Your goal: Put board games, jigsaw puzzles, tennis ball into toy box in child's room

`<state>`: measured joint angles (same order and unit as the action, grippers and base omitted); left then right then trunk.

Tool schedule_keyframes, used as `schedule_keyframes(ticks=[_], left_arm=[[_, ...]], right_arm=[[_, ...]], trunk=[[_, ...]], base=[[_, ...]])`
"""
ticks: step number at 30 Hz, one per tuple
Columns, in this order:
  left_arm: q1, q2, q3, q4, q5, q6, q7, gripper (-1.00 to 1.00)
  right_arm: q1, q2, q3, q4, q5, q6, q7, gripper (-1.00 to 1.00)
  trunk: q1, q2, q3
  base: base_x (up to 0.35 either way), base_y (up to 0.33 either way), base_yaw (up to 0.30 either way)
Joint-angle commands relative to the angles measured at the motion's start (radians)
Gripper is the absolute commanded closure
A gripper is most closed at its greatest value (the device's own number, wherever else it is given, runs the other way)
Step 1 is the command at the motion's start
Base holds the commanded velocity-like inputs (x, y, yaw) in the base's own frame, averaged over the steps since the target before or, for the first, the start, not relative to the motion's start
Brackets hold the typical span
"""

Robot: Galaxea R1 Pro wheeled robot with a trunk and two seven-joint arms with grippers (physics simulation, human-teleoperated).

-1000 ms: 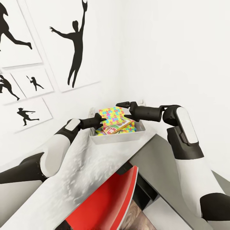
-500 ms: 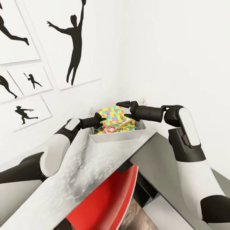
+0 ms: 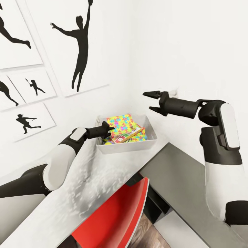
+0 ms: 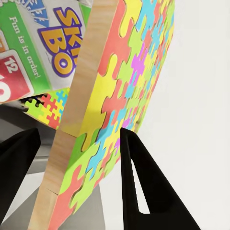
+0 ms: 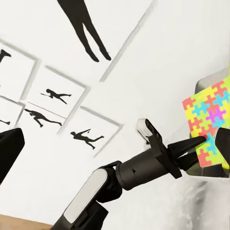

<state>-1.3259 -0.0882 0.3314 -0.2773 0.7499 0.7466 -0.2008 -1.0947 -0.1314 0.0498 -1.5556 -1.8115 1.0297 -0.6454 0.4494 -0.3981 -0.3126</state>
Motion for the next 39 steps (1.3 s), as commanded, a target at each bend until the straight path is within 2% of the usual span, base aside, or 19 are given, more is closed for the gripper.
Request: schedule_keyframes(ticks=[1, 7, 39], left_arm=[[-0.001, -0.001, 0.008, 0.000, -0.006, 0.005, -0.002, 1.00], [-0.001, -0.001, 0.009, 0.000, -0.006, 0.005, -0.002, 1.00], [-0.001, 0.000, 0.009, 0.000, -0.003, 0.004, -0.004, 1.00]], right_arm=[[-0.007, -0.004, -0.002, 0.000, -0.015, 0.000, -0.010, -1.00], [-0.018, -0.016, -0.010, -0.001, -0.043, 0.000, -0.016, -1.00], [0.005, -0.016, -0.010, -0.008, -0.046, -0.001, -0.017, -1.00]], trunk=[[0.001, -0.002, -0.002], [0.001, -0.002, -0.002], [0.001, -0.002, -0.002]], base=[[0.000, 0.000, 0.000], [0.000, 0.000, 0.000], [0.000, 0.000, 0.000]])
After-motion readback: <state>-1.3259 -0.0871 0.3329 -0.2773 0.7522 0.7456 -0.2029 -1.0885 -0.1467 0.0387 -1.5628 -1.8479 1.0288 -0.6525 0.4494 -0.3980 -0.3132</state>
